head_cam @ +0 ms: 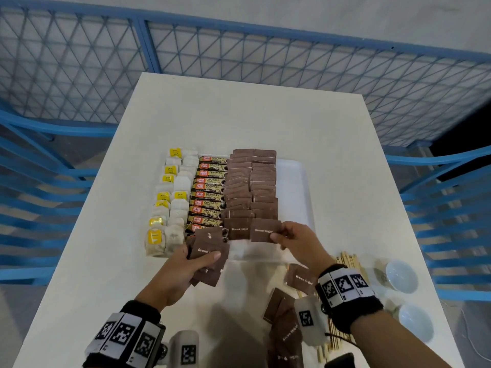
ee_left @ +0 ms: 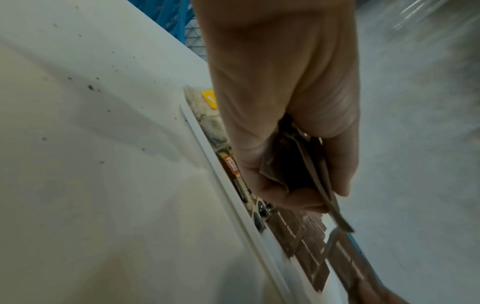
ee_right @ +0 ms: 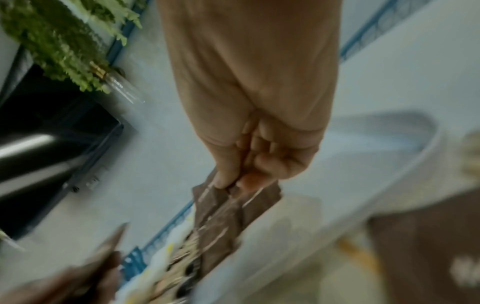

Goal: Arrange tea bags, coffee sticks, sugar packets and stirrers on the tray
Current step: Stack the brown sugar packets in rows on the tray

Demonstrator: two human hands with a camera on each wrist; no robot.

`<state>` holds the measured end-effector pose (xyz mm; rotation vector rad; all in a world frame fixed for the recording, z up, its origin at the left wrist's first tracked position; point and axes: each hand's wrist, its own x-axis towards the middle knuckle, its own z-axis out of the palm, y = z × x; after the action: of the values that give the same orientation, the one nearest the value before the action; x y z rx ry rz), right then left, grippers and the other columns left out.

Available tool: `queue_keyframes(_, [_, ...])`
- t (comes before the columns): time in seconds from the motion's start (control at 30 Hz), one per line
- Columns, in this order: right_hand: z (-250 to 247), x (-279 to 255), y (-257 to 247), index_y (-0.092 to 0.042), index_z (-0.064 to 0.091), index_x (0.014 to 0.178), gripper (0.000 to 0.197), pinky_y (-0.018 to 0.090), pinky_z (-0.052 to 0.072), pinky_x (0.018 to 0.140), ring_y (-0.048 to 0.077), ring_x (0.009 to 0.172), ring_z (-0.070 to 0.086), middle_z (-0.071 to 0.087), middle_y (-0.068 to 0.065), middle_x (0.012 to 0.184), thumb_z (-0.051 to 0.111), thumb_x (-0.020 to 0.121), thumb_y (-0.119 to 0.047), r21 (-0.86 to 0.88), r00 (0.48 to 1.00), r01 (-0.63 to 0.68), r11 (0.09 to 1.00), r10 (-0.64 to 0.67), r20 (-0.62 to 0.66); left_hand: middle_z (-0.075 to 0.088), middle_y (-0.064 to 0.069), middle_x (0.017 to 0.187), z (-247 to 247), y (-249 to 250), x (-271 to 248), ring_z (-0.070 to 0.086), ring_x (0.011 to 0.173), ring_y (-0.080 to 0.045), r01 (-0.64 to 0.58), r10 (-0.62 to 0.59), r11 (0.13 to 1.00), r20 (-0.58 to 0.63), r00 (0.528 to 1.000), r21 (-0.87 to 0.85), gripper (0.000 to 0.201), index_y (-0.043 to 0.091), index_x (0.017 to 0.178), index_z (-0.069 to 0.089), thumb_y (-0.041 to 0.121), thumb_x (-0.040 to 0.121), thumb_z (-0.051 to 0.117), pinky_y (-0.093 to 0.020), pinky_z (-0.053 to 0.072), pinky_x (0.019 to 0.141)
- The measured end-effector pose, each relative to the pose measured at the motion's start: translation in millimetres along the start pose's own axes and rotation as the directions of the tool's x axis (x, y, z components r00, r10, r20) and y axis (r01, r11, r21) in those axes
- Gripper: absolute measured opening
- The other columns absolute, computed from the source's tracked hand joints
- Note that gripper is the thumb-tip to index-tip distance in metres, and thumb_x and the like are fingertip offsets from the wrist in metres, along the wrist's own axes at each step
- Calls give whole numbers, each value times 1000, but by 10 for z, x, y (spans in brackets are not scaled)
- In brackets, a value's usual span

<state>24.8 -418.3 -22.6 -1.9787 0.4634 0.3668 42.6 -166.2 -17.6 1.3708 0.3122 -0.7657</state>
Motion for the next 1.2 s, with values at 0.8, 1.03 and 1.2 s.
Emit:
queue_keyframes(0.8, [176,151,-166,-12,48,100,28,10,35,63,10,76,49,49,-2,93,63,86,-31,-262,960,109,959,-170,-222,72,-4,89,89,97,38,61,78,-25,-40,41,998,20,999,-55,33,19,109,63,-3,85,57,-31,33,60])
queue_keyframes(1.03, [362,-88,-517,-18,62,88,17,15,44,61,2,65,55,62,-8,77,59,88,-35,105,968,195,975,-209,142,73,-7,92,164,161,3,62,75,-18,-85,86,996,86,993,-12,39,19,112,63,5,77,72,-26,36,57])
queue_keyframes(1.2, [404,-91,-483,-6,63,92,13,18,48,56,11,70,58,64,5,82,67,84,-17,166,954,208,964,-237,184,74,-1,94,148,167,8,67,83,-13,-128,128,992,103,986,-7,36,22,111,62,-2,84,59,-21,51,57])
